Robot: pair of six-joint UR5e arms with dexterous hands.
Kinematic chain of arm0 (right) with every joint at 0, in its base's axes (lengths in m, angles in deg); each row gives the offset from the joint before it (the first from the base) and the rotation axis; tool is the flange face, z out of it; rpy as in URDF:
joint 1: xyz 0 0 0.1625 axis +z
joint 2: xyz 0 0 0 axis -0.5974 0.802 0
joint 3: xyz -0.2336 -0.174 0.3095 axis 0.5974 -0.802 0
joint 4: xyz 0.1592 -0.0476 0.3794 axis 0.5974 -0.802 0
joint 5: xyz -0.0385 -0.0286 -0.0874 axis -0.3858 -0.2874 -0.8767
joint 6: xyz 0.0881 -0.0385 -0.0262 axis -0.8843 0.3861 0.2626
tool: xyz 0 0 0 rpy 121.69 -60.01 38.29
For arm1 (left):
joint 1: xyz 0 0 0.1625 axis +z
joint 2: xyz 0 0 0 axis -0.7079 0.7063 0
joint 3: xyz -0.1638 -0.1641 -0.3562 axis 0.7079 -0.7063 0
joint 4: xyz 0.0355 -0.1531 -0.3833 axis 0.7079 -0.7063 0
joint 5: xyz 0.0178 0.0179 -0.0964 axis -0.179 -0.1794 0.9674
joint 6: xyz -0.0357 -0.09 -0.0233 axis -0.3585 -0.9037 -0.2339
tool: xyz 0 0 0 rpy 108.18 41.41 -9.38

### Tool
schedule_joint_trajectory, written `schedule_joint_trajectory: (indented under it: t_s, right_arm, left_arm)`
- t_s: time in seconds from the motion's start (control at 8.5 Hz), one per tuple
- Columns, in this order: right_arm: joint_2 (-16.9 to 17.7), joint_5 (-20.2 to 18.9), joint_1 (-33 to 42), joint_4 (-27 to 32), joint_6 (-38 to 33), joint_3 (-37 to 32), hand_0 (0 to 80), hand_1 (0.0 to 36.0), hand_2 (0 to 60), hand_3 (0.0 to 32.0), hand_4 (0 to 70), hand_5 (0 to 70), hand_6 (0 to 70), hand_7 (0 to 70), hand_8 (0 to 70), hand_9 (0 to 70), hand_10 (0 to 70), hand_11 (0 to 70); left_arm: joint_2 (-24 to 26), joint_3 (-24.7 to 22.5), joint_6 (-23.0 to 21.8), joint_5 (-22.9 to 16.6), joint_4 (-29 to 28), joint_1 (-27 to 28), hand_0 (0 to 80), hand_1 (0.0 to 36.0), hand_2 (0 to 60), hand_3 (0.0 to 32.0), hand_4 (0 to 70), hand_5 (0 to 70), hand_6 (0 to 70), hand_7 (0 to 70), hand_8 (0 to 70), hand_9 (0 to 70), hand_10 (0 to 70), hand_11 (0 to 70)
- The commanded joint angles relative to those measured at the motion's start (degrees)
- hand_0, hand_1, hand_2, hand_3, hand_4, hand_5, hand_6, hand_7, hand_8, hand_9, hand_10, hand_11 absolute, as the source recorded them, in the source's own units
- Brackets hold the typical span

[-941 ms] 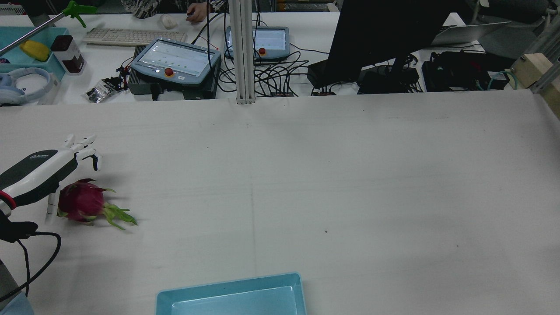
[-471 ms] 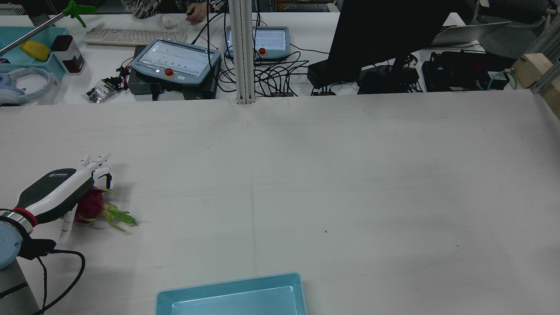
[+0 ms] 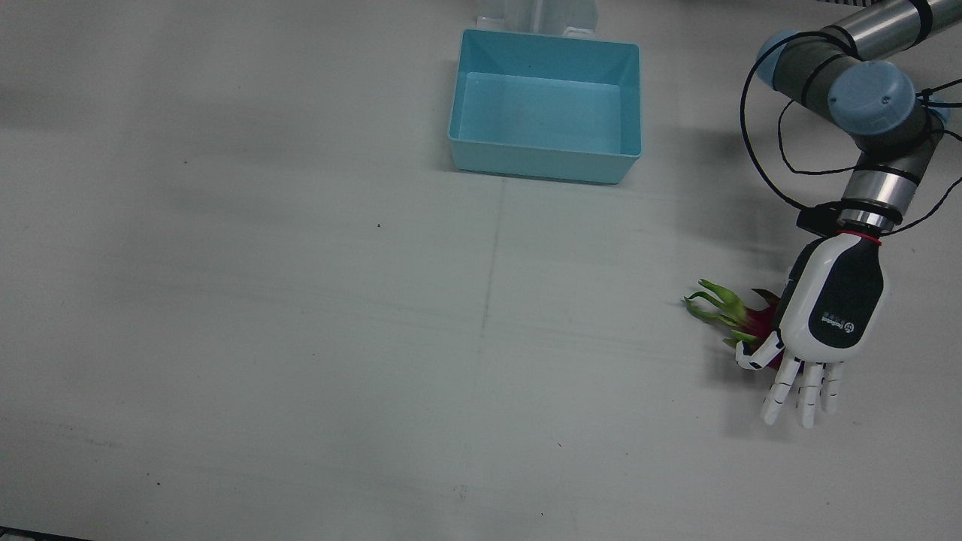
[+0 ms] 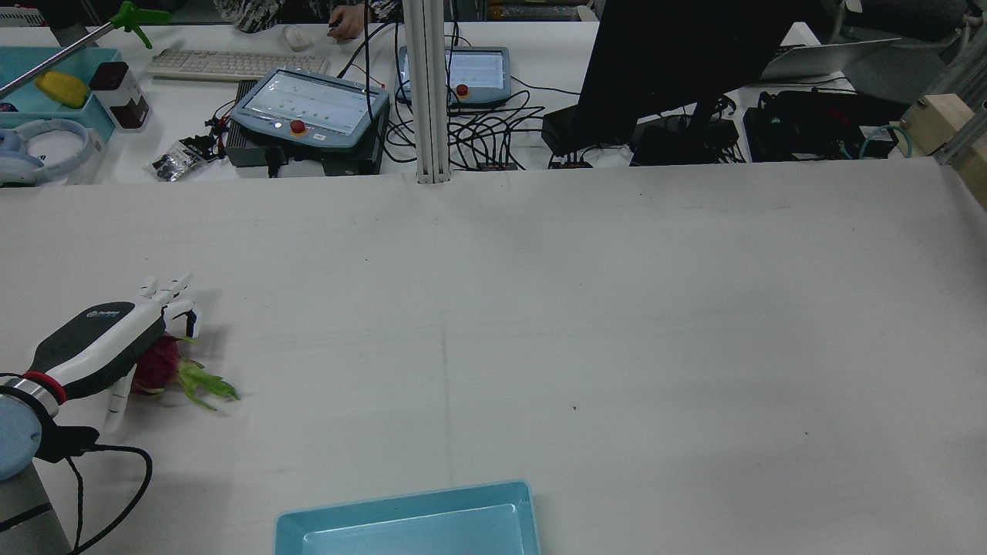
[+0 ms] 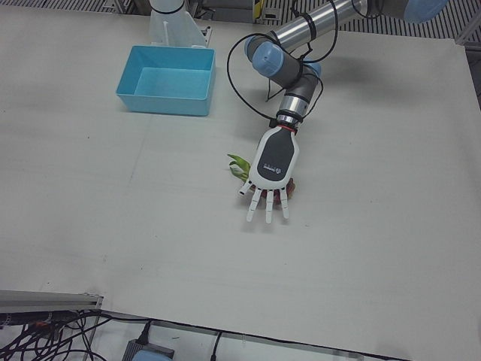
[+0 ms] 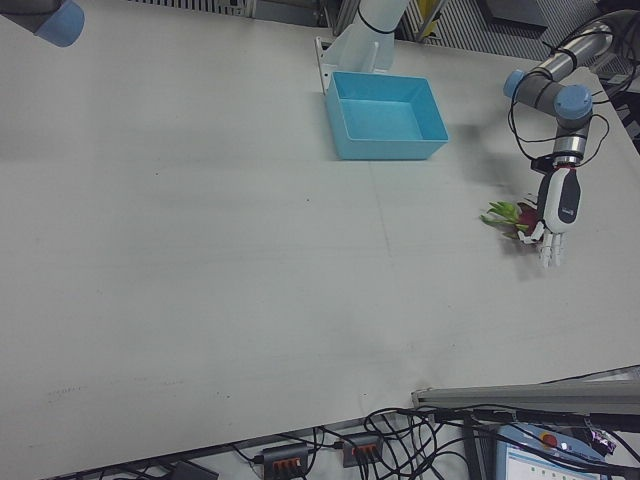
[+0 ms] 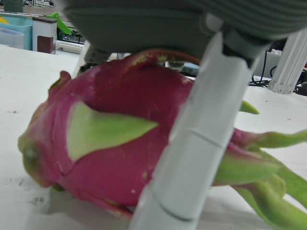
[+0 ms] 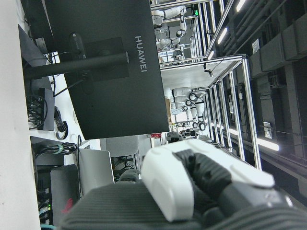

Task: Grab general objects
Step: 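Close the left hand fingers around the dragon fruit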

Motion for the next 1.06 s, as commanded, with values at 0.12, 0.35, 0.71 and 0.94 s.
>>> schedule_joint_trajectory:
  t_s: [0.12, 0.35, 0.71, 0.94]
  right_arm:
    - [0.0, 0.0, 0.0, 0.1, 0.0, 0.0, 0.0, 0.0, 0.0, 0.0, 0.0, 0.0, 0.0, 0.0, 0.0, 0.0, 0.0, 0.0]
    - [0.0, 0.0, 0.0, 0.0, 0.0, 0.0, 0.0, 0.0, 0.0, 0.0, 0.0, 0.0, 0.0, 0.0, 0.0, 0.0, 0.0, 0.0]
    - [0.0, 0.0, 0.0, 0.0, 0.0, 0.0, 0.0, 0.0, 0.0, 0.0, 0.0, 0.0, 0.0, 0.0, 0.0, 0.0, 0.0, 0.0]
    - [-0.1, 0.0, 0.0, 0.0, 0.0, 0.0, 0.0, 0.0, 0.0, 0.0, 0.0, 0.0, 0.0, 0.0, 0.0, 0.0, 0.0, 0.0]
  left_arm:
    - [0.0, 1.0, 0.1, 0.1, -0.2, 0.0, 80.0, 36.0, 0.7, 32.0, 0.0, 70.0, 0.0, 17.2, 11.1, 2.1, 2.4, 7.8]
    - [0.0, 1.4, 0.1, 0.0, -0.3, 0.0, 80.0, 36.0, 6.4, 26.0, 0.0, 70.0, 0.2, 30.7, 15.9, 7.9, 10.8, 19.8]
    - [0.0, 1.3, 0.1, 0.0, -0.3, 0.0, 80.0, 36.0, 14.5, 18.4, 0.0, 70.0, 12.8, 46.5, 24.1, 20.4, 16.7, 27.9]
    - [0.0, 1.4, 0.1, 0.0, -0.3, 0.0, 80.0, 36.0, 14.4, 16.2, 0.0, 70.0, 20.9, 61.2, 32.6, 33.0, 24.8, 39.6]
